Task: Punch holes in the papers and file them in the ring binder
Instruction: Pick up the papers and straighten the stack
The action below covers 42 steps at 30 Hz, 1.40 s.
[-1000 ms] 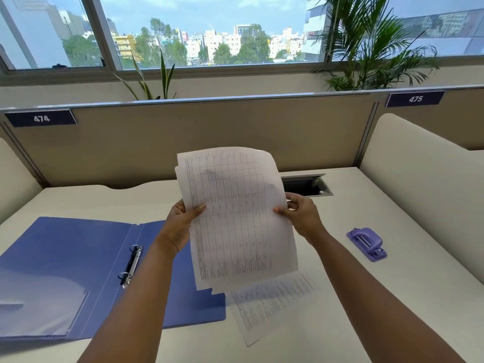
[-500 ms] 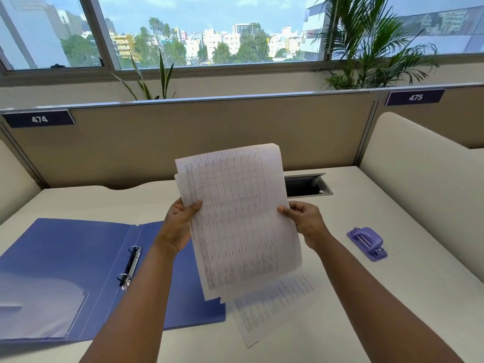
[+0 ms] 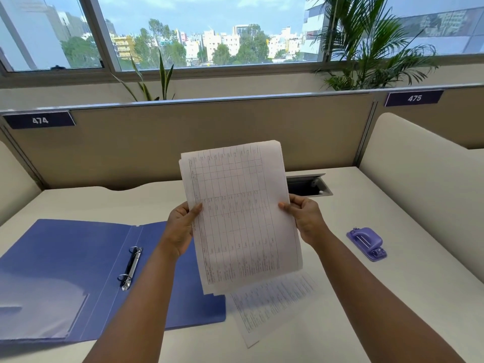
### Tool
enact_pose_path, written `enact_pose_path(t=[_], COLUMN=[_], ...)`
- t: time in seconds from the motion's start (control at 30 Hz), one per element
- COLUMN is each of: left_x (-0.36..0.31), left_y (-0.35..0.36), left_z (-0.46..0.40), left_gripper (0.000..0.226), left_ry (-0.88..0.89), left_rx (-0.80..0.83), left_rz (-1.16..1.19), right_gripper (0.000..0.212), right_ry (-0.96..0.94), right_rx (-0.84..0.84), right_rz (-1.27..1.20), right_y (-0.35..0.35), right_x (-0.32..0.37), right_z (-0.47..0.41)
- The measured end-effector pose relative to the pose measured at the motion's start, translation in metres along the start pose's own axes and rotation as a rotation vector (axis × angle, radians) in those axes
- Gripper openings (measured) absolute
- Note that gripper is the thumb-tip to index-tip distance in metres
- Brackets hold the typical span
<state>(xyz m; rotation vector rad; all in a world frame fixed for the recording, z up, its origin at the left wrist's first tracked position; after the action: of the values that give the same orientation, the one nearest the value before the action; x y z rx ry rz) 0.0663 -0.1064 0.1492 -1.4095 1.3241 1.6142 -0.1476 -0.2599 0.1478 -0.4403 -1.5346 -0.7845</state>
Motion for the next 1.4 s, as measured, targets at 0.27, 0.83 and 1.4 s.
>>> enact_pose_path(t=[0.27,0.83,1.4], left_x=[-0.0022,-0.0065,-0.0073], left_y=[-0.0017,-0.0035,0.0016], left_z=[-0.0011,0.0012,0.0030], left_gripper=[0.073,0.019,0.022], left_ry=[0.040,0.120,0.120], left_rx=[0.108,-0.186,-0.032], left_rz=[0.005,0.036,0.035], right_gripper=[0.040,0.007,0.009], right_ry=[0.021,-0.037,-0.028], right_rx=[0.015,-0.123,-0.116], right_rz=[-0.063,0.124,0.066], right_y=[-0.0003,0.0016,-0.0027], right_x=[0.0023,-0.0006,-0.0031], right_z=[0.0005,0.0025,0.0029])
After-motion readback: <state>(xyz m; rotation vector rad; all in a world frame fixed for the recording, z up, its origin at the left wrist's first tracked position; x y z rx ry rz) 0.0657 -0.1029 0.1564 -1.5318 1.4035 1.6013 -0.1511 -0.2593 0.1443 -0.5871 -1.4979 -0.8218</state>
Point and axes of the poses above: each hand's wrist, its own z-axis away from the middle knuckle, its own y-axis out of the palm, x = y × z, the point moved 5 cm from there along -z, towards the middle knuckle, and after that the axes turned 13 degrees about x, right-handed, at the moved point
